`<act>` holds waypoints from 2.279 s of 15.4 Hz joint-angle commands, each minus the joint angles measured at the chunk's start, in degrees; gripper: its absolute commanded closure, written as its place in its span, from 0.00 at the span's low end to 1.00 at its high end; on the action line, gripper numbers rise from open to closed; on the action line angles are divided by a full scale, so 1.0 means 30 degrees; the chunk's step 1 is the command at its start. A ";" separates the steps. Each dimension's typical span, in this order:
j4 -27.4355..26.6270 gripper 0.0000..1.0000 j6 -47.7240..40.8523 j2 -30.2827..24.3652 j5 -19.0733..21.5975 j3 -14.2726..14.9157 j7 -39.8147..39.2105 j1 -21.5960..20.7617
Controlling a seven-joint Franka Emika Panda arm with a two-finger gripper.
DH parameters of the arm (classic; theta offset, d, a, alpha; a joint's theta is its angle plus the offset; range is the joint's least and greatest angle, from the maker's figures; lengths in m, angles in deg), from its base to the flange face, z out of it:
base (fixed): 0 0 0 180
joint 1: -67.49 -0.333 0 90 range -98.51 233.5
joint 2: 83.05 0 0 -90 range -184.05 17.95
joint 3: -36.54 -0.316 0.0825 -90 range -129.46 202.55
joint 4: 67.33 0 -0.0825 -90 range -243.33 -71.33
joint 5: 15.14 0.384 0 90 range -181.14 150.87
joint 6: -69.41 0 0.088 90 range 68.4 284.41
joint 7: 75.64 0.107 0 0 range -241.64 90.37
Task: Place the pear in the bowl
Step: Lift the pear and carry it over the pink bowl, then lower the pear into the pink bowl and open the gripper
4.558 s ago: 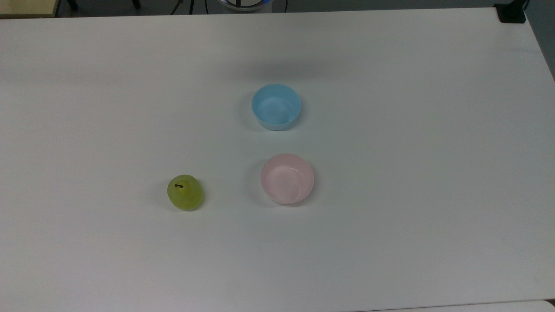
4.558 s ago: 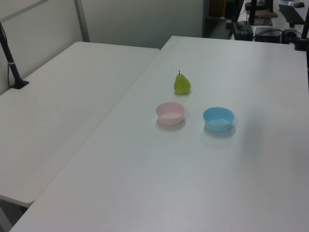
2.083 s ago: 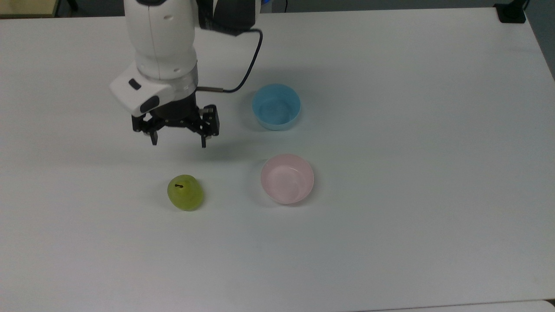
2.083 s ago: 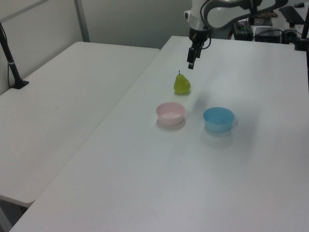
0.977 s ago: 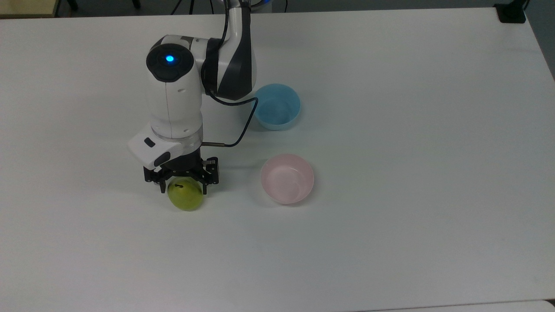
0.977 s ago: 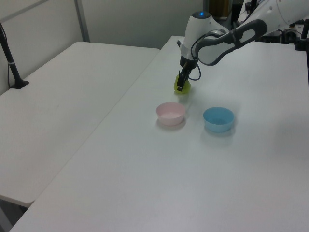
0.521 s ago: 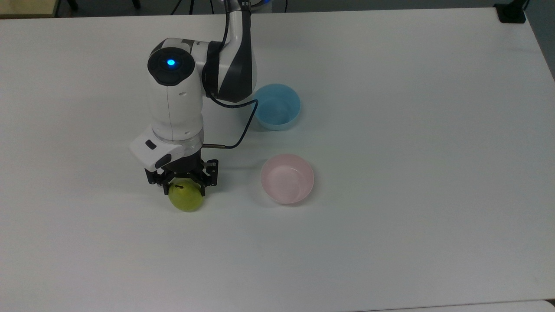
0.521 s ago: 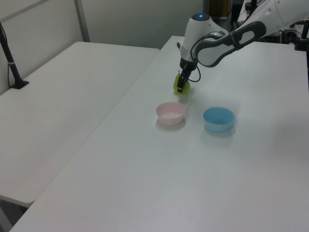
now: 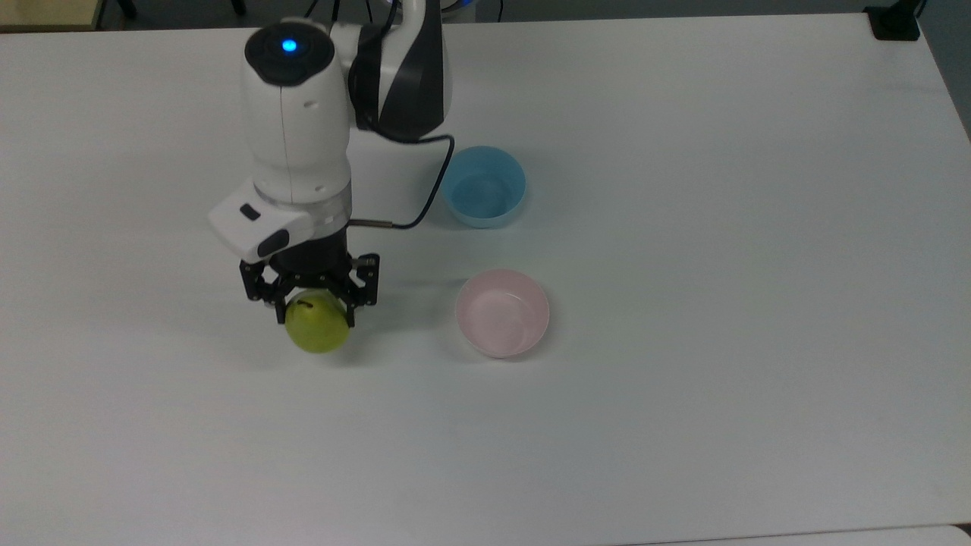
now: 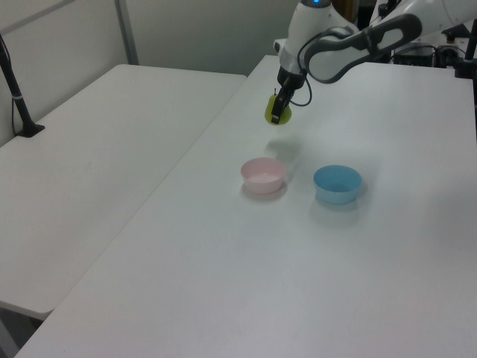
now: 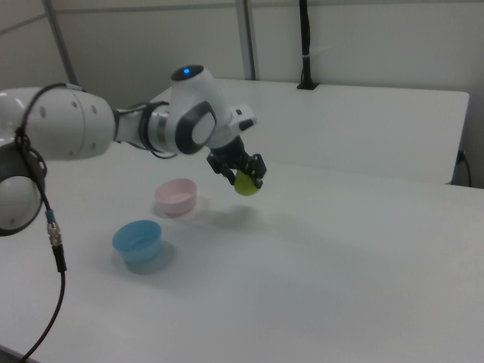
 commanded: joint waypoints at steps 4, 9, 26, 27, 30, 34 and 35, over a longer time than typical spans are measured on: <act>-0.1331 0.75 -0.1619 -0.2385 -0.0623 0.0089 0.4500 -0.2269; -0.1302 0.74 -0.2147 -0.2211 -0.1242 0.0060 0.7022 -0.4115; -0.1155 0.67 -0.0389 0.0191 -0.1769 0.0031 0.7554 -0.5407; -0.1155 0.60 -0.0389 0.0191 -0.1769 0.0060 0.7525 -0.5378; -0.1243 0.29 -0.0389 0.0221 -0.1769 0.0031 0.7524 -0.5407; -0.1214 0.11 -0.0476 0.0163 -0.1740 0.0002 0.7553 -0.5466; -0.1156 0.09 -0.0564 0.0133 -0.1740 -0.0028 0.7554 -0.5495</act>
